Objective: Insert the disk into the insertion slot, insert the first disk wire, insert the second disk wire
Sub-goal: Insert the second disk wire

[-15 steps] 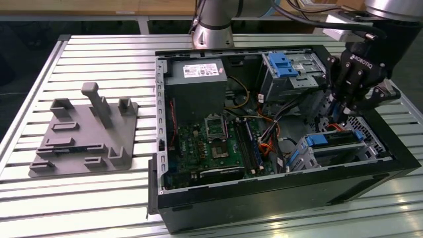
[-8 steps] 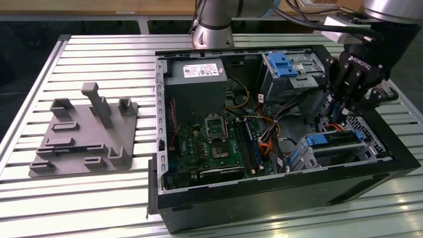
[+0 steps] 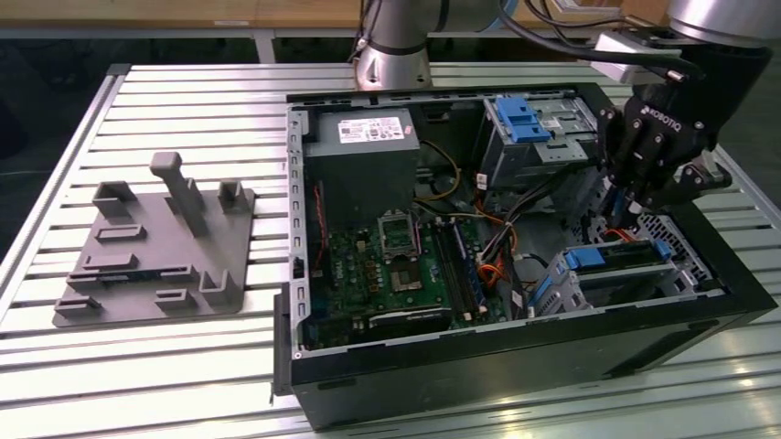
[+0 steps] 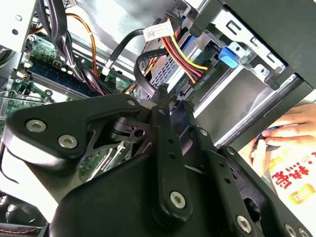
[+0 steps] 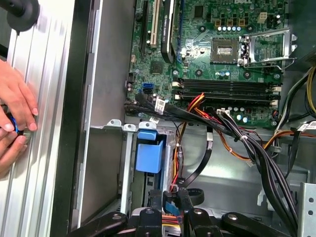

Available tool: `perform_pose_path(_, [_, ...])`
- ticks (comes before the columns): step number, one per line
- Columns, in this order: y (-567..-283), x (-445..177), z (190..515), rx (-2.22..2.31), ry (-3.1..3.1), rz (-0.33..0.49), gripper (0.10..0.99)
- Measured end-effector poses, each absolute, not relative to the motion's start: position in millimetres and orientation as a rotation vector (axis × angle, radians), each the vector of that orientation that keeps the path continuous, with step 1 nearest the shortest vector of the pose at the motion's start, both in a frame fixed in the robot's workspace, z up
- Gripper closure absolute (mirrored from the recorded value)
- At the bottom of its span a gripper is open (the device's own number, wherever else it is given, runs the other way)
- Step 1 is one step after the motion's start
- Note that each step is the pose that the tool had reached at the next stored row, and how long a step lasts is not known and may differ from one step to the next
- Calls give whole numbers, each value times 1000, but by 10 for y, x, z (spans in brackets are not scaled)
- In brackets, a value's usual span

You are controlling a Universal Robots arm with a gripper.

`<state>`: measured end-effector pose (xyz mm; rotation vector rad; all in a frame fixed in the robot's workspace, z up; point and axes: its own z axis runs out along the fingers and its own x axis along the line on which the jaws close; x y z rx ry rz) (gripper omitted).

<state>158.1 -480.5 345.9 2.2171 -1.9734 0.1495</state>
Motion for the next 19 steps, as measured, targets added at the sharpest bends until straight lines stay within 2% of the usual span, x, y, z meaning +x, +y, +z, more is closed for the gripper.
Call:
perform_pose_path(4, [-4806, 1581, 3452, 2217, -1974, 149, 827])
perform_pose_path(6, [-4808, 1581, 3448, 2219, -1975, 147, 941])
perform_pose_path(19, [-4869, 1581, 3445, 2224, -1985, 135, 941])
